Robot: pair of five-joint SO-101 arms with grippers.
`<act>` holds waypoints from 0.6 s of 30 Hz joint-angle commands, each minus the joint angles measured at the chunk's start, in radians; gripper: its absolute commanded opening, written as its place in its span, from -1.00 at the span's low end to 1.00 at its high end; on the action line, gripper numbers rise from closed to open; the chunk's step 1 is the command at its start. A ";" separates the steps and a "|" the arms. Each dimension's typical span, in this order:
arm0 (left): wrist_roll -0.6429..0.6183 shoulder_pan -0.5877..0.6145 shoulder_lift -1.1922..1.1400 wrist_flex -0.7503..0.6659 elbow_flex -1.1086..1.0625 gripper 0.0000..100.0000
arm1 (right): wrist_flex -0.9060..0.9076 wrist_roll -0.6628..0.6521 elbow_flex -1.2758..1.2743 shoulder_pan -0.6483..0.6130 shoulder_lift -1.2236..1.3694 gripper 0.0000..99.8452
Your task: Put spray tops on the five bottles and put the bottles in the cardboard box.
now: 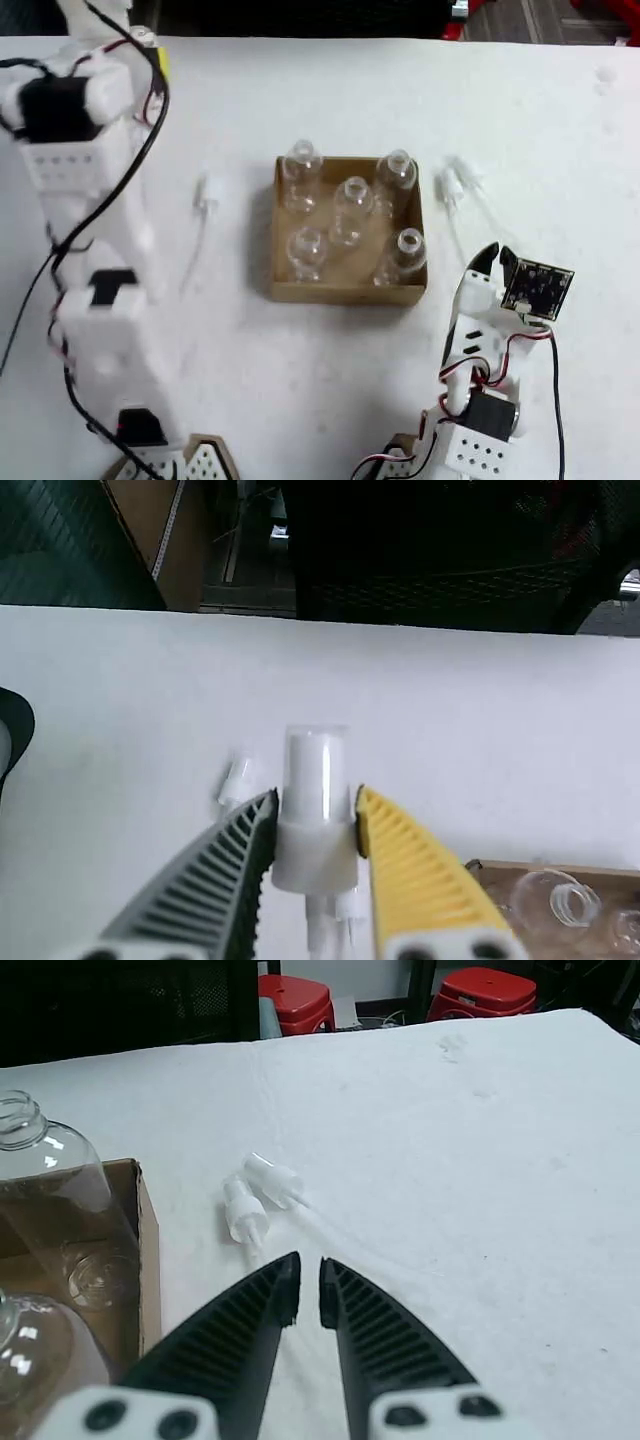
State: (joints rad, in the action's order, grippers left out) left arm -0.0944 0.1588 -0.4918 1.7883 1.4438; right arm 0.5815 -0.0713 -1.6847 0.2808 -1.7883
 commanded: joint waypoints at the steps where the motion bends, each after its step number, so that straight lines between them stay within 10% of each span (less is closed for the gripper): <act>1: 0.011 -0.056 0.437 0.000 -0.408 -0.96 | -0.021 0.000 -0.006 -0.012 -0.002 -0.96; 8: 0.014 -0.214 0.946 -0.187 -0.994 -0.96 | -0.021 0.000 -0.006 -0.012 -0.002 -0.96; 18: -0.054 -0.272 1.486 -1.003 -1.850 -0.96 | -0.021 0.000 -0.006 -0.012 -0.002 -0.96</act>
State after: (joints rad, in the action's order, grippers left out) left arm -0.0944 -0.0974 0.8216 1.1730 -0.1089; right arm 0.5815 -0.0713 -1.6847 0.2808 -1.7883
